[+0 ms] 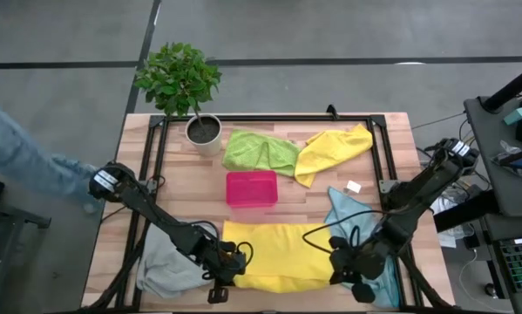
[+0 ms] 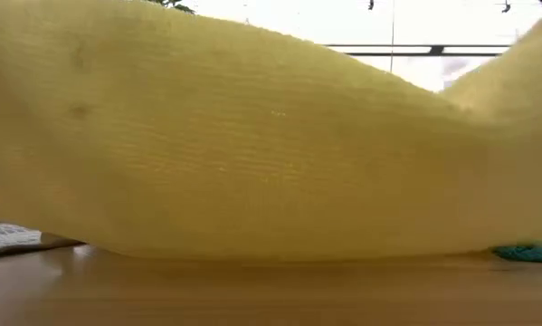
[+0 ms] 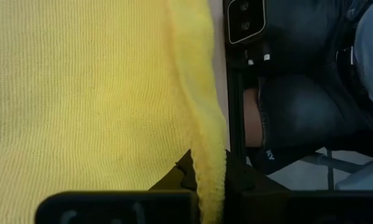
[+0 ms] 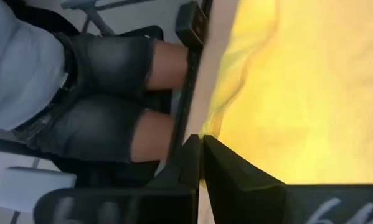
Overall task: Fold microfiber towels
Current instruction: Fold the bottom yellow microfiber cloth
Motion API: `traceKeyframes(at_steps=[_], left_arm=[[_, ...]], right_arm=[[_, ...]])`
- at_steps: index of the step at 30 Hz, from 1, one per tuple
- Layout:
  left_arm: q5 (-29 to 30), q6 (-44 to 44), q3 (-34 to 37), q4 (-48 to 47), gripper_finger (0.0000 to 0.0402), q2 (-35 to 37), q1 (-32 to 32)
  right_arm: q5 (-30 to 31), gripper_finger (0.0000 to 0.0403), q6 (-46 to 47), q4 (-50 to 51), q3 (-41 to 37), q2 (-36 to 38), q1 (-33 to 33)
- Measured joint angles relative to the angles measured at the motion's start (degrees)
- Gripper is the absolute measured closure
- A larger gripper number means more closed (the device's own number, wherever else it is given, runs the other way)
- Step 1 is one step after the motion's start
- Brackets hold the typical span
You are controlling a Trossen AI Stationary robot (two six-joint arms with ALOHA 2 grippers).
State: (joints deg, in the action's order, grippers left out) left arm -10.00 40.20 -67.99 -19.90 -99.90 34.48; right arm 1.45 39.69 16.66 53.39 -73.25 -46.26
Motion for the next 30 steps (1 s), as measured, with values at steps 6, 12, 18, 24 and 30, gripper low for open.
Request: traceKeyframes(at_steps=[6, 12, 18, 24, 30], left_arm=[[-0.1, 0.0, 0.1, 0.0, 0.0402, 0.0, 0.5], [0.0, -1.7, 1.2, -1.3, 0.0402, 0.0, 0.0], [1.1, -1.8, 1.7, -8.8, 0.0402, 0.0, -2.3], [3.8, -4.9, 1.8, -11.8, 0.0402, 0.1, -5.6], [5.1, -8.9, 1.8, -15.9, 0.0402, 0.2, -9.3]], right_arm=[[-1.4, 0.0394, 5.3, 7.8, 0.0, -2.8, 0.0], [2.3, 0.0394, 5.6, 11.8, -0.1, -5.5, 0.4], [9.5, 0.0394, 6.3, 19.0, -0.1, -5.2, 2.1], [12.0, 0.0394, 5.4, 23.0, -0.1, -5.6, 5.4], [13.7, 0.0394, 3.7, 27.4, -0.1, -5.4, 8.5]])
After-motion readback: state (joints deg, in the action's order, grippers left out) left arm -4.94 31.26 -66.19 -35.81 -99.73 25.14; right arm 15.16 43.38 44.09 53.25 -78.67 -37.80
